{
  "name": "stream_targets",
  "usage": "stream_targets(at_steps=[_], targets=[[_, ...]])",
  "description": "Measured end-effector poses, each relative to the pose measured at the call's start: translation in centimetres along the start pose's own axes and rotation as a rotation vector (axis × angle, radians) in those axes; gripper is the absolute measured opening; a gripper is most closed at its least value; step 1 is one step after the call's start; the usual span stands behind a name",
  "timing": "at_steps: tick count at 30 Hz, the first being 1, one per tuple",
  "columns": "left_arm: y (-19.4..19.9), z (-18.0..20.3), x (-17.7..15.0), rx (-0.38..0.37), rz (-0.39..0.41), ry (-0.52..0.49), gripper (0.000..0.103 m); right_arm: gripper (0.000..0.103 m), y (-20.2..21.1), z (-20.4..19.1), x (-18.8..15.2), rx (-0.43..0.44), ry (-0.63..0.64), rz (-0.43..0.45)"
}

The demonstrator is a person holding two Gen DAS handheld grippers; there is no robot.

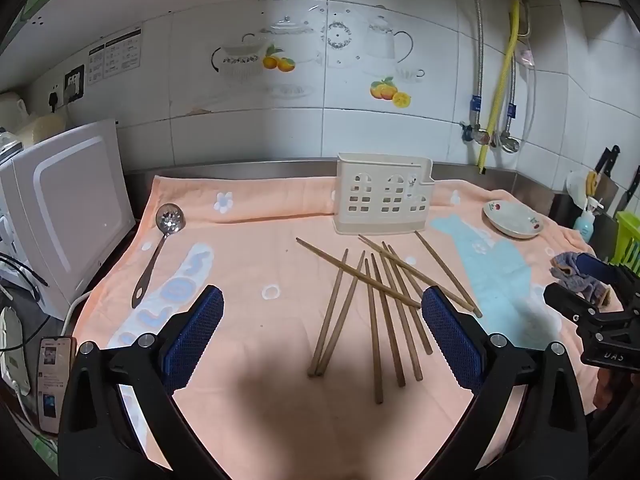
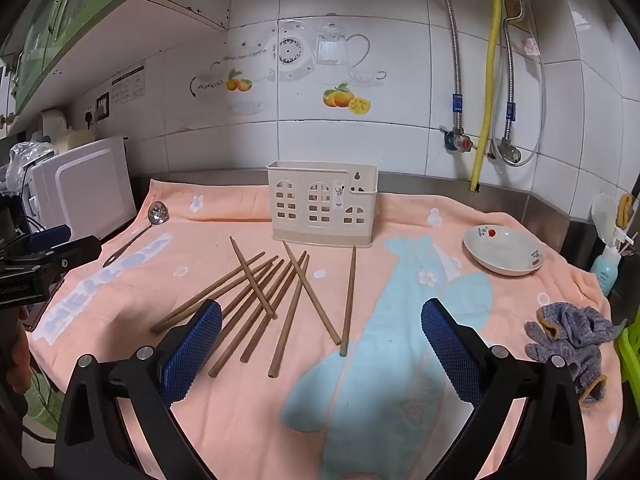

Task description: Organize utensils

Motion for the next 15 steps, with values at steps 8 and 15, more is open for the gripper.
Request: stream_targets(at_steps=[8,15], targets=[[-0.05,0.03,-0.20,0.005,0.002,0.003,0.098,0.097,0.19,-0.19,-0.06,0.002,-0.001,0.003],[-0.13,0.00,-0.34,0.004,0.002,0.005,0.098,0.097,0.11,-0.34,-0.19,0.003,-0.001,0.002]])
Point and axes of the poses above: each gripper's, at about its wrist camera, not at the fingertips, and y roughly against the way its jaws point, z to its right, x to its top, the point moved 6 cm from there along -y, roughly the way its jaws point, and after that the axes turned 10 degrees about y, right-handed, at the moved point
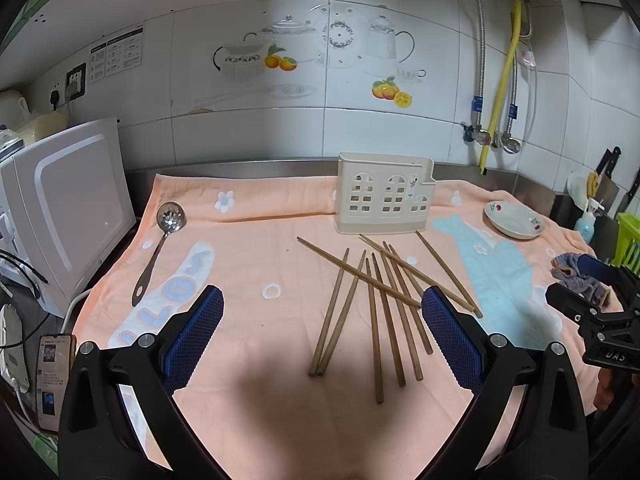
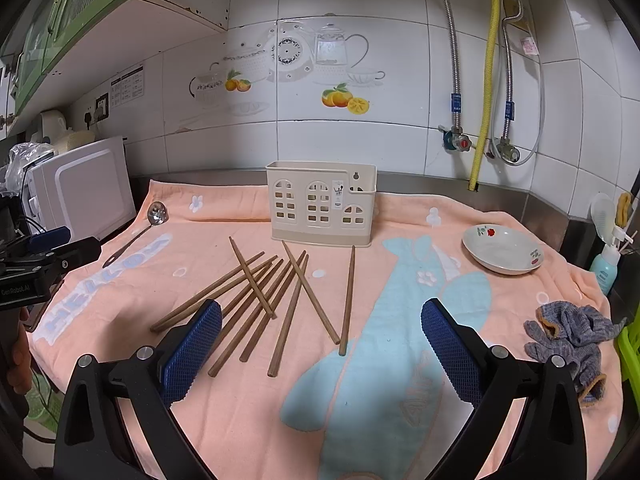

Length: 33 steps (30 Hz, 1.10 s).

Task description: Organize utensils

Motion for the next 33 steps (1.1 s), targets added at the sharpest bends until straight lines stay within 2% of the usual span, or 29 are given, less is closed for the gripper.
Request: stream_targets(at_steps=[33], targets=[[-0.34,-0.24,-0.54,0.003,-0.016,0.017,0.098,0.097,-0.10,-0.29,-0.14,0.004,-0.003,-0.006]])
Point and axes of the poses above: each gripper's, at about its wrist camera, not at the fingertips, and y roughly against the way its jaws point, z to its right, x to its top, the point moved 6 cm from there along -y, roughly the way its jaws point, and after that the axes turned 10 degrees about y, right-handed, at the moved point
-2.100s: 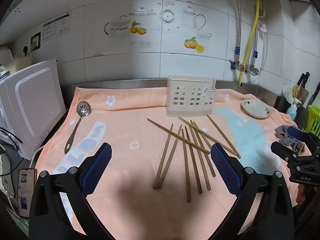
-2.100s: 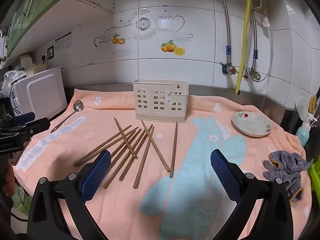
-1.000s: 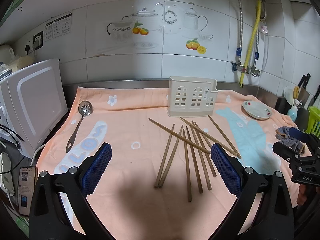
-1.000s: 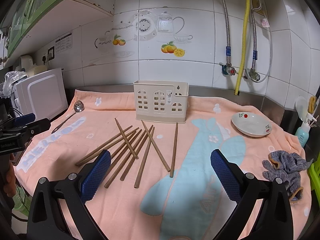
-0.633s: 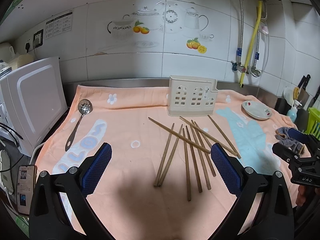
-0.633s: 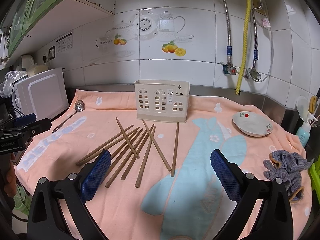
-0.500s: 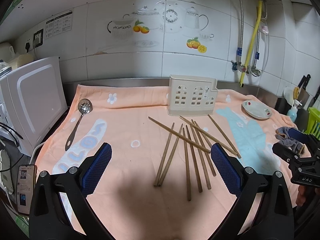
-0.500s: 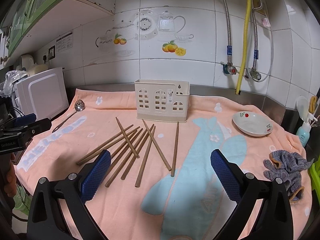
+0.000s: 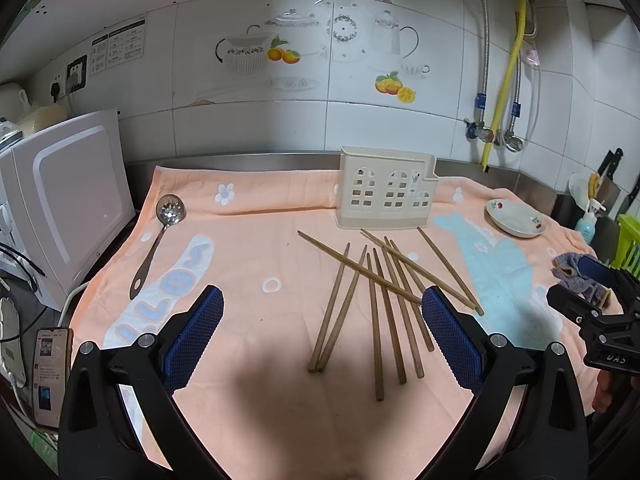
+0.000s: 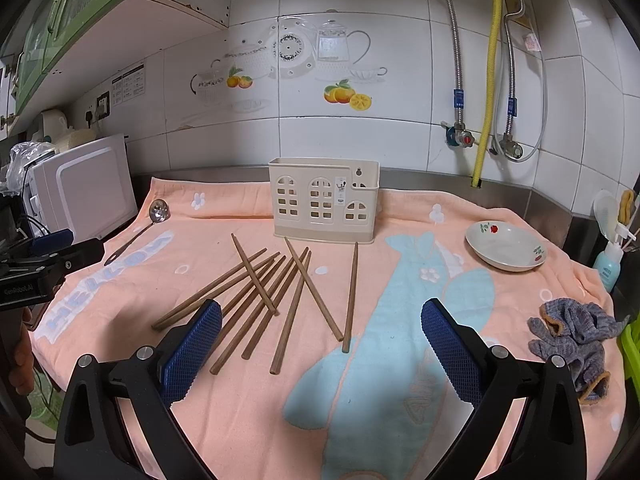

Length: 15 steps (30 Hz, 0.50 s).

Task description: Organize utensils

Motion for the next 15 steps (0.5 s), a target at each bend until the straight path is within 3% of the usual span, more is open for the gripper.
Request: stream_targets(at_steps=[15], targets=[[-0.32,-0.09,0.15,0.001,-0.009,0.002,0.098,0.097,-0.10,-0.10,-0.13,0.000,-0.004,-0.001]])
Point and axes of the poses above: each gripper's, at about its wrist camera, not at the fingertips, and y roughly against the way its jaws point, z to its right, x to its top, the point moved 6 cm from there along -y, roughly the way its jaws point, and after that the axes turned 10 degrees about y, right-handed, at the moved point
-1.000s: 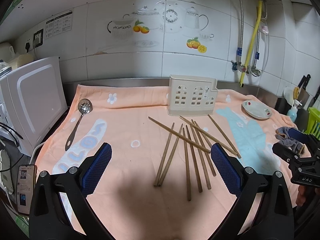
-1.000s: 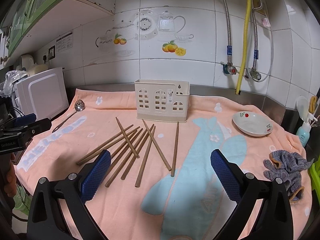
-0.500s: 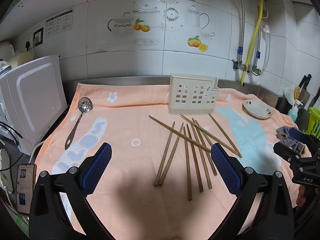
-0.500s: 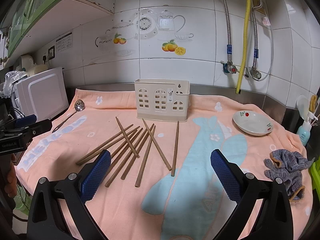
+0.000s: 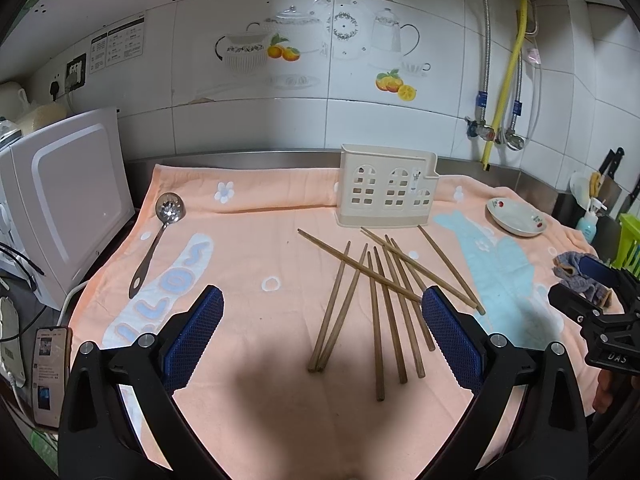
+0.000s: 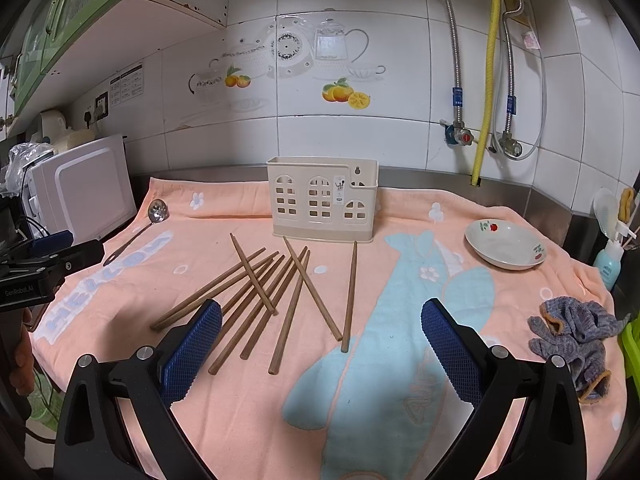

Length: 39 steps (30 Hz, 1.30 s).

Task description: Organize utensils

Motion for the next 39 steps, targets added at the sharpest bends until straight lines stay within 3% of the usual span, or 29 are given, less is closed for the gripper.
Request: stream_targets(at_steps=[39], targets=[[0.76,-0.31,-0.46,-0.004,0.002,-0.002,0.098,0.097,0.63,-0.63,0.33,0.012,0.004,0.010]])
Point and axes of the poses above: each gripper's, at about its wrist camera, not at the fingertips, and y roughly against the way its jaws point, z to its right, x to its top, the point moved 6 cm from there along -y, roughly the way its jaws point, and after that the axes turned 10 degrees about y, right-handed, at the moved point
